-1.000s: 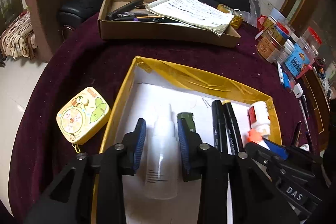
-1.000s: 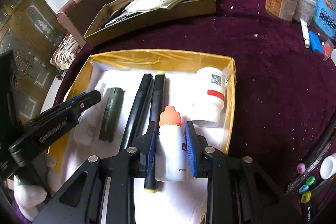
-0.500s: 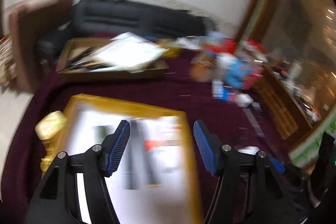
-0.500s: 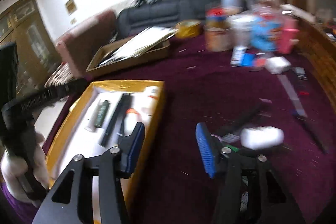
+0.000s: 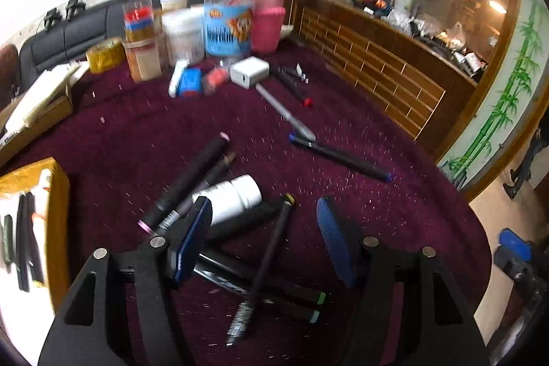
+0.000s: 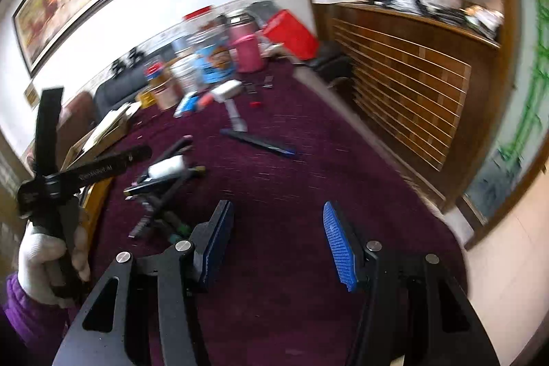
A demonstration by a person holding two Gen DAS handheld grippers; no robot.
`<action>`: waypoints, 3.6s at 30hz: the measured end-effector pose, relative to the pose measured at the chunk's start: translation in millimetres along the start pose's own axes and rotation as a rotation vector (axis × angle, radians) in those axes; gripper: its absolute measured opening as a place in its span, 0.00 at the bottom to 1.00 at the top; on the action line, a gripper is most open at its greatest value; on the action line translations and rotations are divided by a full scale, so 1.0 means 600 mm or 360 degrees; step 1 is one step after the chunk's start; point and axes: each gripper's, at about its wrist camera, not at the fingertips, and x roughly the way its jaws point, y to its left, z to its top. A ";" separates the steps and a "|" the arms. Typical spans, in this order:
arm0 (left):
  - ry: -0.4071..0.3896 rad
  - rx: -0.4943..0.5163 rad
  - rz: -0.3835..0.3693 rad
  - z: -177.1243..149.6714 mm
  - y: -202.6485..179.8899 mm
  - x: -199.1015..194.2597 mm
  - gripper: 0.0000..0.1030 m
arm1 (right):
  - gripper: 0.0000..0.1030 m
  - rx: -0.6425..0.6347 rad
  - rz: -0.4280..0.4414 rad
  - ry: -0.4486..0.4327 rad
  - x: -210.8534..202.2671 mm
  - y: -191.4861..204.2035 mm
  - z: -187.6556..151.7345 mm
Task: Organize rigid objects
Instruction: 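Grasp another black marker with the left tool while the right tool returns to the pile, then lift the black marker with the left tool while the right tool grasps a yellow-capped marker, then carry both markers over the tray and open both tools to release them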
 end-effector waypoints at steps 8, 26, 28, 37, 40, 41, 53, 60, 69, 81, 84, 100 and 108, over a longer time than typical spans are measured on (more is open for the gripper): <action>0.0020 -0.0119 0.0072 -0.011 0.047 -0.023 0.60 | 0.48 0.0188 0.0205 0.0090 0.070 -0.016 0.013; 0.0180 -0.0016 0.0292 -0.032 0.098 0.070 0.61 | 0.48 0.0307 0.0436 0.0196 0.237 0.054 0.019; 0.0158 0.0097 0.0366 -0.029 0.084 0.082 0.61 | 0.48 0.0284 0.0430 0.0181 0.237 0.057 0.020; 0.0312 0.0260 0.0112 -0.076 0.037 0.076 0.21 | 0.48 0.0100 0.0350 0.0188 0.238 0.091 0.016; 0.0324 0.0245 0.0023 -0.093 0.031 0.057 0.21 | 0.48 0.0077 0.0351 0.0208 0.241 0.095 0.016; 0.0313 0.0242 0.0012 -0.098 0.029 0.049 0.21 | 0.48 0.0077 0.0351 0.0212 0.242 0.095 0.017; 0.0103 0.0039 0.0005 -0.143 0.072 -0.064 0.38 | 0.48 0.0071 0.0380 0.0237 0.246 0.095 0.016; 0.0100 0.0575 -0.0043 -0.209 -0.017 -0.067 0.57 | 0.48 0.0039 0.0354 0.0245 0.248 0.101 0.015; 0.0221 0.0522 -0.0141 -0.212 -0.016 -0.032 0.07 | 0.48 0.0013 0.0310 0.0278 0.257 0.105 0.015; -0.0029 -0.0018 -0.0396 -0.211 0.111 -0.157 0.06 | 0.48 -0.0175 0.0485 0.0403 0.223 0.169 -0.002; -0.0096 -0.0124 -0.0409 -0.212 0.144 -0.183 0.06 | 0.48 -0.0349 0.0519 0.0437 0.213 0.227 -0.013; -0.0202 -0.0395 -0.0227 -0.259 0.287 -0.225 0.06 | 0.38 -0.0994 0.0196 0.0574 0.353 0.334 0.035; -0.0190 -0.0494 -0.0221 -0.267 0.324 -0.214 0.06 | 0.21 -0.1040 0.0123 0.0560 0.332 0.358 0.008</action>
